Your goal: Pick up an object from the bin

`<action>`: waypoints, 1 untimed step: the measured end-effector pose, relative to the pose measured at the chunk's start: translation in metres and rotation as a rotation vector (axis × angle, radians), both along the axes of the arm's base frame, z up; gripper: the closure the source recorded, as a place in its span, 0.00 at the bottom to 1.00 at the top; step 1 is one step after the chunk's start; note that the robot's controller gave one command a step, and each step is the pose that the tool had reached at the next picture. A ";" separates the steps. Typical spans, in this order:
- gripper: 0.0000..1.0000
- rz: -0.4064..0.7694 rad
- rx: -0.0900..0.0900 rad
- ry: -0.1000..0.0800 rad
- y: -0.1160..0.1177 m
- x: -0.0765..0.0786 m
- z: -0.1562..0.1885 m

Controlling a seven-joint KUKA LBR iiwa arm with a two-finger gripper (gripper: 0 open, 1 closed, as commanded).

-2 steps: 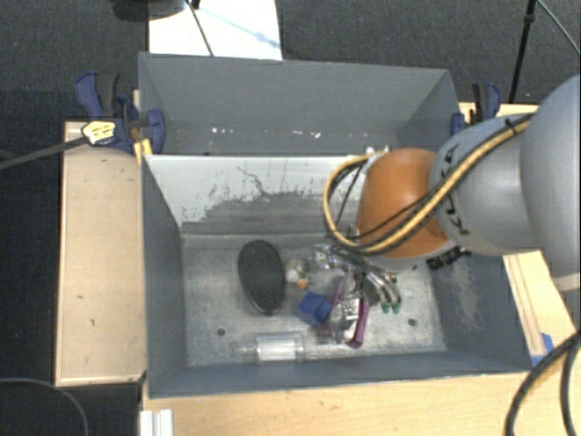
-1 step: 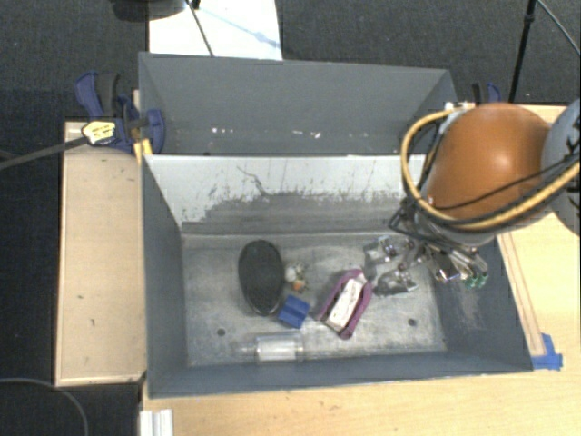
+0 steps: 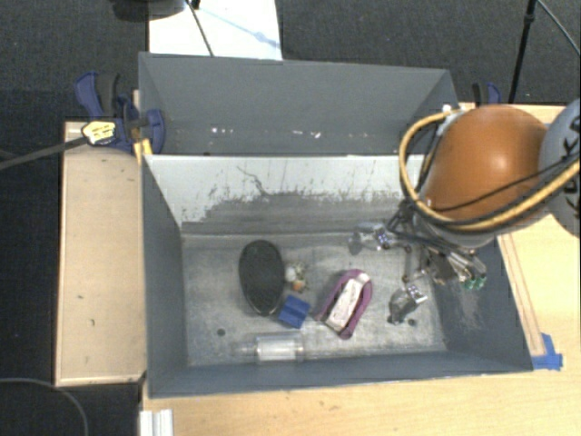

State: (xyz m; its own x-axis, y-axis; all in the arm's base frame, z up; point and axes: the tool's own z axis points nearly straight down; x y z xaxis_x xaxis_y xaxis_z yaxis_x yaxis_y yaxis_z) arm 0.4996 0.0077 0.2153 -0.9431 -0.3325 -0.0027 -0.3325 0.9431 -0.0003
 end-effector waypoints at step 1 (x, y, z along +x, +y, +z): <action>0.00 0.087 0.001 -0.012 0.049 0.039 -0.121</action>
Offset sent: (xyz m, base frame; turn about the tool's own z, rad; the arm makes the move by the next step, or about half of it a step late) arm 0.0378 0.0530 -0.1401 -0.0914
